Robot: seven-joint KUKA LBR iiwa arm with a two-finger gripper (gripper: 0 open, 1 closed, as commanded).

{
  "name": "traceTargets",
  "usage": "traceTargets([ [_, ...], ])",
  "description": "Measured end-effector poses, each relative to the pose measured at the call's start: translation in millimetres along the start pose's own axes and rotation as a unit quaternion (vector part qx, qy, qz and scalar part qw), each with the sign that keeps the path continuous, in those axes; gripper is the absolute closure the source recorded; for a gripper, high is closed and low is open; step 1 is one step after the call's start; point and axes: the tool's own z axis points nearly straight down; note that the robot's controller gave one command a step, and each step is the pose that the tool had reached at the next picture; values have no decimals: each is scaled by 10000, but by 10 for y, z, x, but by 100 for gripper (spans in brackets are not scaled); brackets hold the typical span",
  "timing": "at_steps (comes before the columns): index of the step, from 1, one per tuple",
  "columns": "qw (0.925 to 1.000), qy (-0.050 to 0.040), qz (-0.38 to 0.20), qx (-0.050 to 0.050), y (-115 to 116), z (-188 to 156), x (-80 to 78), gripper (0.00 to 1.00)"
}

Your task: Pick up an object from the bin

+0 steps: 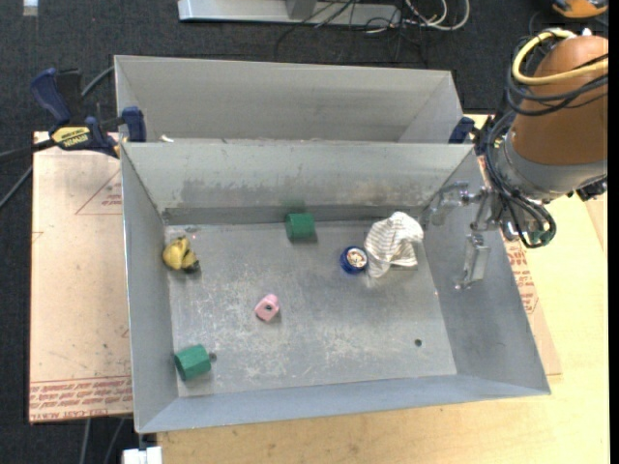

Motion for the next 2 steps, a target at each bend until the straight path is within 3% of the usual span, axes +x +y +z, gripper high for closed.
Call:
traceTargets([
  [1, 10000, -37, -23, 7, 9, -46, -14, 0],
  [2, 9854, -2, -1704, -16, 366, 785, -653, 0],
])
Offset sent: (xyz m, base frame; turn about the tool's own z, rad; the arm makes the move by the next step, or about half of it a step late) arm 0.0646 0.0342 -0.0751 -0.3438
